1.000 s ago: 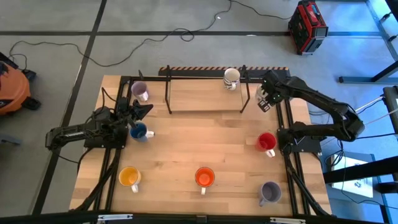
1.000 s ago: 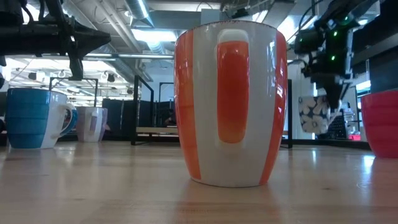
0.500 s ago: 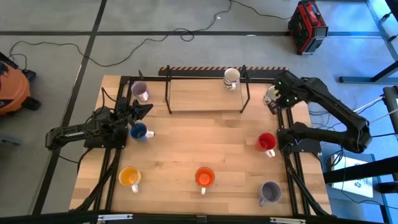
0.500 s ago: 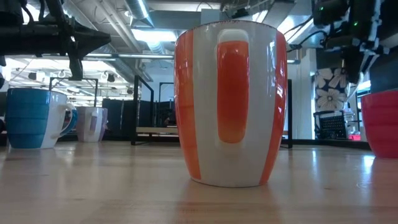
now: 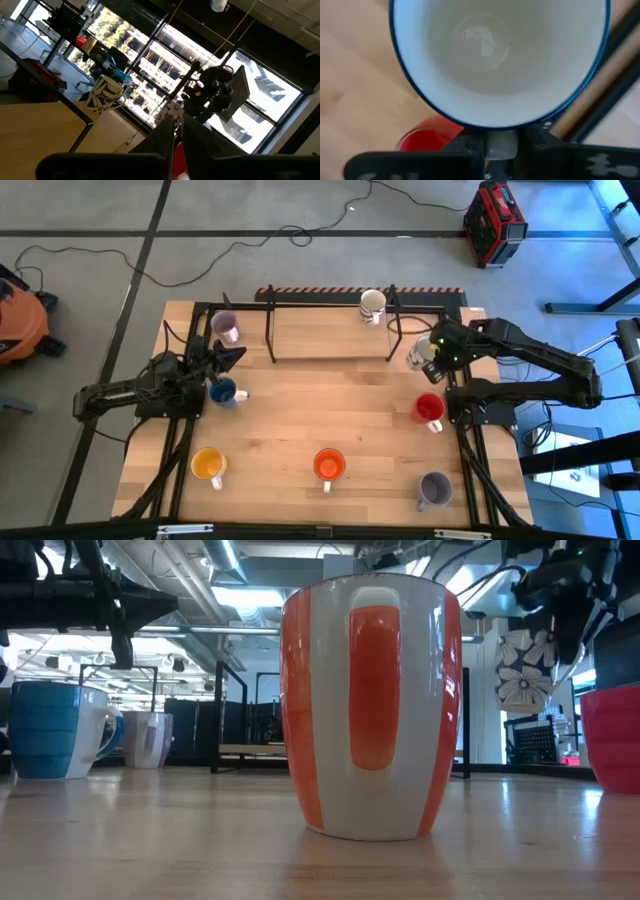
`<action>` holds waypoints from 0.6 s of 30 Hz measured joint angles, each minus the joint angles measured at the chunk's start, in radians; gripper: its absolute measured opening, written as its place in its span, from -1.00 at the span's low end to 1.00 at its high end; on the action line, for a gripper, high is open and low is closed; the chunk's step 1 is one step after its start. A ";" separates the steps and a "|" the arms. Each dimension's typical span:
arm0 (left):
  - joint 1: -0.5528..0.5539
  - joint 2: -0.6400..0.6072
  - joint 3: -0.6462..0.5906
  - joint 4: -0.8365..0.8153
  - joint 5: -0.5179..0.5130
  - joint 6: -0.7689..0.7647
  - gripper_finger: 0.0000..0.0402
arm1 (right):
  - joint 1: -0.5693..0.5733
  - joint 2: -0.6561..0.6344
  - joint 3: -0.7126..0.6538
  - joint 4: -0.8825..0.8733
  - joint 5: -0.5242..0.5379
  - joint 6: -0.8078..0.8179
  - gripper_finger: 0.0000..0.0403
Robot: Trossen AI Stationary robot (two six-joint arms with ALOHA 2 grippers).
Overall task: Place coffee mugs
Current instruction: Put the blue patterned mug on the shelf aligned with the other blue patterned mug
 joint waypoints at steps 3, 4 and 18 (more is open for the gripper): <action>0.000 0.000 0.000 0.000 0.000 0.000 -0.86 | 0.088 0.023 0.000 0.040 0.000 0.058 -0.79; 0.000 0.000 0.000 0.000 0.000 0.000 -0.86 | 0.114 0.034 0.000 0.063 0.005 0.078 -0.79; 0.000 0.000 0.000 -0.036 -0.002 -0.011 -0.86 | 0.260 0.245 0.000 0.390 -0.003 0.144 -0.79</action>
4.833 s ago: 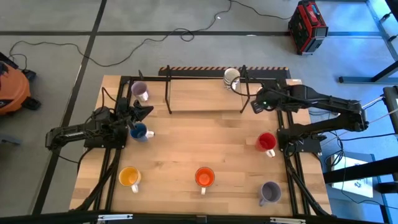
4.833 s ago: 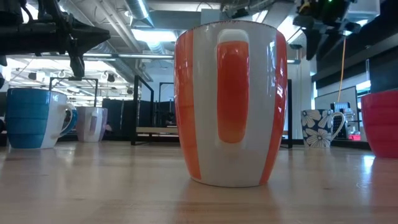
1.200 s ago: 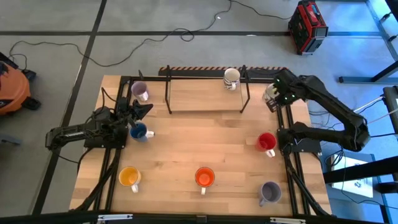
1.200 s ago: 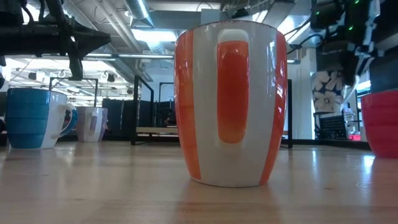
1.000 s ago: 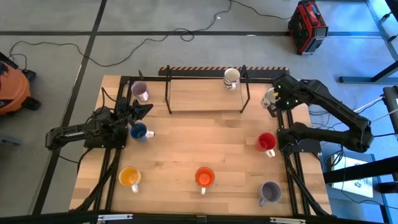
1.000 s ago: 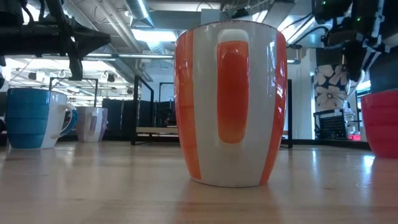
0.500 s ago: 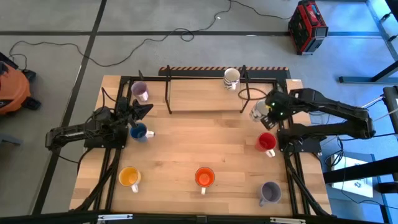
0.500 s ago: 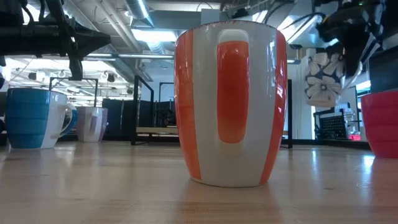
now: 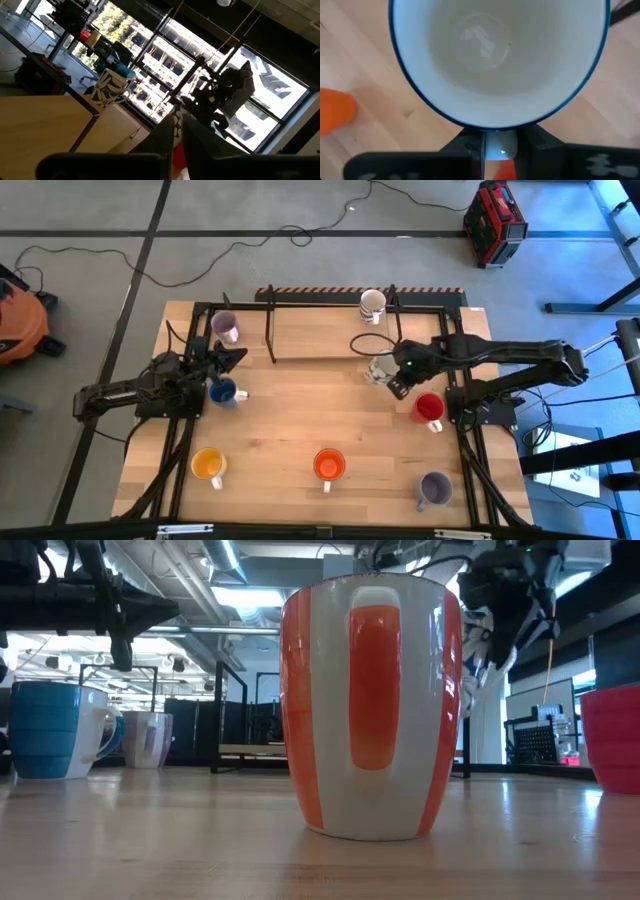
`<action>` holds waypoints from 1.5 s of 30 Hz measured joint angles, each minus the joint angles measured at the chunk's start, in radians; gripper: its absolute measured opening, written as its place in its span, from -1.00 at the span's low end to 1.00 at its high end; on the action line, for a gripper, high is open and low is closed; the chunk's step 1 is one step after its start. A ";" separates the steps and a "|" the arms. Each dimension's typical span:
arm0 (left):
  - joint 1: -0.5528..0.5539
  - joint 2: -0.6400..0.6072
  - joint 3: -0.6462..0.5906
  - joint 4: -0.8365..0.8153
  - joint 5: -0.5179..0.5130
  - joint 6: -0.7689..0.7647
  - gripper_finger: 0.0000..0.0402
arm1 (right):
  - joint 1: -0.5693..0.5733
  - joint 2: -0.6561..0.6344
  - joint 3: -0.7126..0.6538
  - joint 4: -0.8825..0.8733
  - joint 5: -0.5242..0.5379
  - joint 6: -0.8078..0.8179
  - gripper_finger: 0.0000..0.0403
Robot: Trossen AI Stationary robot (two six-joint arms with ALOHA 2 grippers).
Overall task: Place coffee mugs
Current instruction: Put the blue patterned mug on the shelf aligned with the other blue patterned mug
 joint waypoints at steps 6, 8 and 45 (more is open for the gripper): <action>0.000 0.000 0.000 0.000 0.002 0.000 -0.86 | -0.004 0.053 0.000 0.067 -0.013 0.060 -0.79; 0.000 0.000 0.000 0.000 0.002 0.000 -0.86 | -0.003 0.063 0.000 0.087 -0.024 0.069 -0.79; 0.000 0.000 0.000 -0.006 0.010 -0.008 -0.86 | -0.163 0.469 0.377 -0.195 0.216 0.262 -0.79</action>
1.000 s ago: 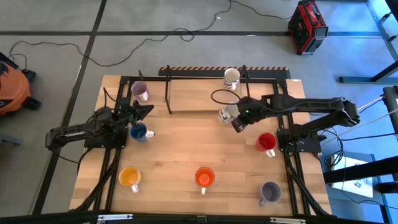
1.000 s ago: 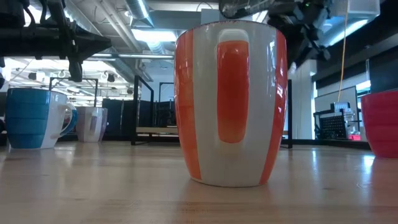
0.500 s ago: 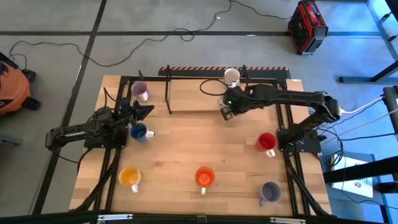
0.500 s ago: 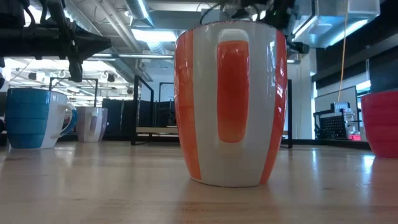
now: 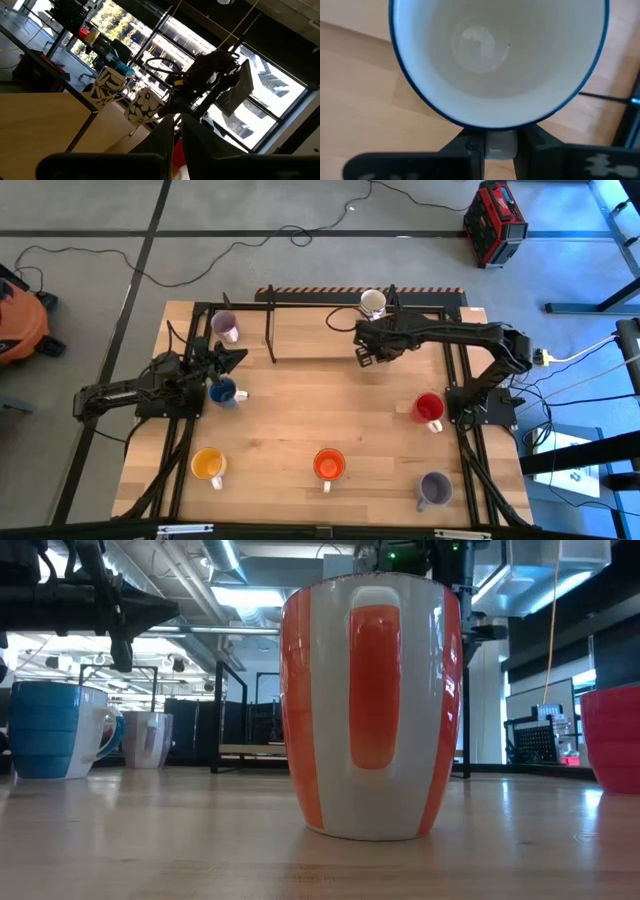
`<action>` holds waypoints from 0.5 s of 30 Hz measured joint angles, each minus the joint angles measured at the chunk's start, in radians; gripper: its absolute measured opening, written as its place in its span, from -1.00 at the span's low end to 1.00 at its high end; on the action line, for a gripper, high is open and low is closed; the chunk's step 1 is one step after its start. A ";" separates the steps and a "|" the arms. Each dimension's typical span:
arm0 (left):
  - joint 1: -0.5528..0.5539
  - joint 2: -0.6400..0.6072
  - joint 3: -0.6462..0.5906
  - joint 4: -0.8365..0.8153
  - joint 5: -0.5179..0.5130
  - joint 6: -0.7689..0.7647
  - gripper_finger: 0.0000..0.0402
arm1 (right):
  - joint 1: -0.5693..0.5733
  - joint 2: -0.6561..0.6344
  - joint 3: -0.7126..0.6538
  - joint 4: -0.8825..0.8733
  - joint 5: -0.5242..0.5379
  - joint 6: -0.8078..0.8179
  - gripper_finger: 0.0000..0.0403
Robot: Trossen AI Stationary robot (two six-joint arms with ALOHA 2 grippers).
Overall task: Place coffee mugs
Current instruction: Put the blue patterned mug on the shelf aligned with the other blue patterned mug
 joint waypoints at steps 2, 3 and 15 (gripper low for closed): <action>0.000 0.000 0.000 0.000 0.000 0.000 -0.86 | -0.009 0.000 0.000 -0.002 0.002 0.007 -0.79; 0.000 0.000 0.000 0.000 0.000 0.000 -0.86 | -0.016 0.000 0.000 -0.008 0.003 0.010 -0.79; 0.000 0.000 0.000 0.002 0.000 0.000 -0.86 | -0.099 0.037 -0.002 0.014 -0.036 -0.013 -0.78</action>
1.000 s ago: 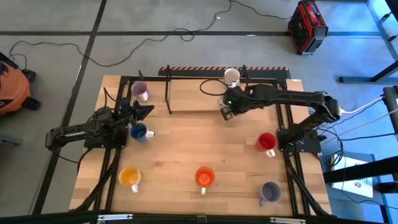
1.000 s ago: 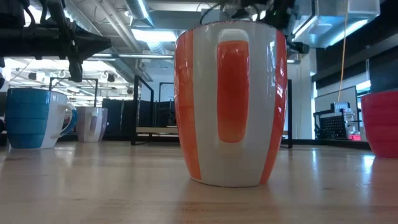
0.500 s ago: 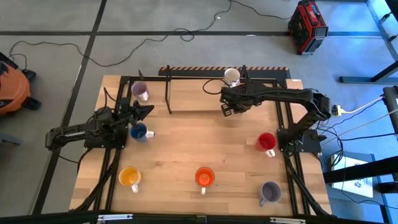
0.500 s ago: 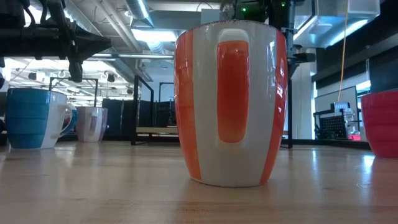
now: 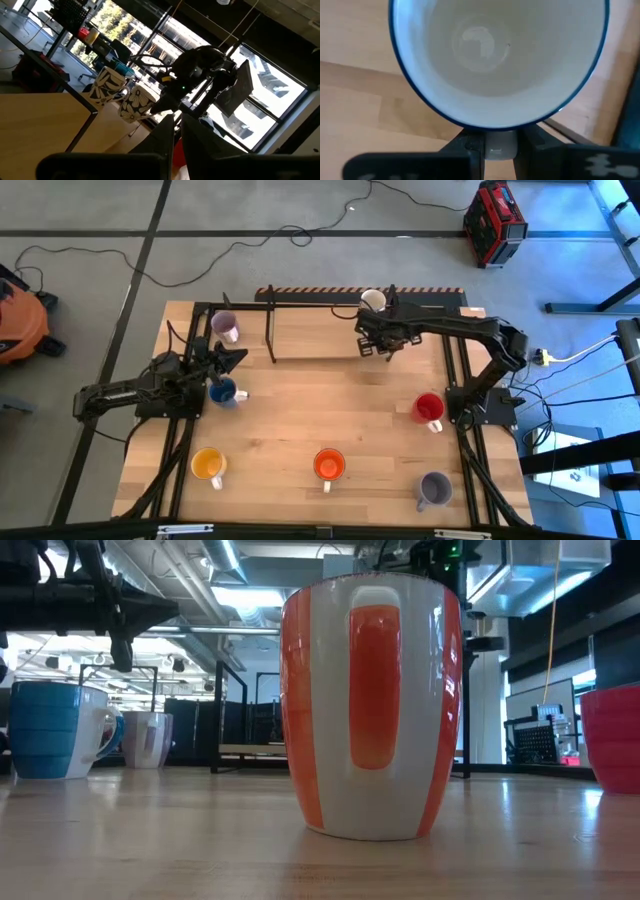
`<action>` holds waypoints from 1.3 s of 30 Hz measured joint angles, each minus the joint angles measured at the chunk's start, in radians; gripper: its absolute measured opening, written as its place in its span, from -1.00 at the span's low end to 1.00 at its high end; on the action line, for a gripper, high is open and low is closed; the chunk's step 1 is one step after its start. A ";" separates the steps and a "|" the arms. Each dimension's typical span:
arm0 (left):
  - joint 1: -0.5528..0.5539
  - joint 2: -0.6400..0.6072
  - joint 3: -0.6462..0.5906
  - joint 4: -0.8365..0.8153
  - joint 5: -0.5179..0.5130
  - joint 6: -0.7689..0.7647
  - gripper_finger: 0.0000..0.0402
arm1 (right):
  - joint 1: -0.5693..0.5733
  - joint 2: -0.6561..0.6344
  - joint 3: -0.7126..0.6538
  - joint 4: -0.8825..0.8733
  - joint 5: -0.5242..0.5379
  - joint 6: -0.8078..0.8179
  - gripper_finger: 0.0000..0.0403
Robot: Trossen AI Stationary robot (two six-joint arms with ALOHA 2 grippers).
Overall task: Place coffee mugs
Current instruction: Put the blue patterned mug on the shelf aligned with the other blue patterned mug, then put the red mug on the shelf
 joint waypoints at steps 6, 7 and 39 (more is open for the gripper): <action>0.000 0.000 0.000 0.006 0.000 0.000 -0.86 | -0.010 0.010 0.000 0.020 -0.021 -0.025 -0.77; 0.000 0.000 0.000 0.005 0.000 0.000 -0.86 | -0.010 0.010 0.000 0.014 -0.023 -0.026 -0.77; 0.000 0.000 0.000 0.005 0.022 0.000 -0.86 | 0.079 -0.055 0.155 -0.079 0.119 -0.129 -0.21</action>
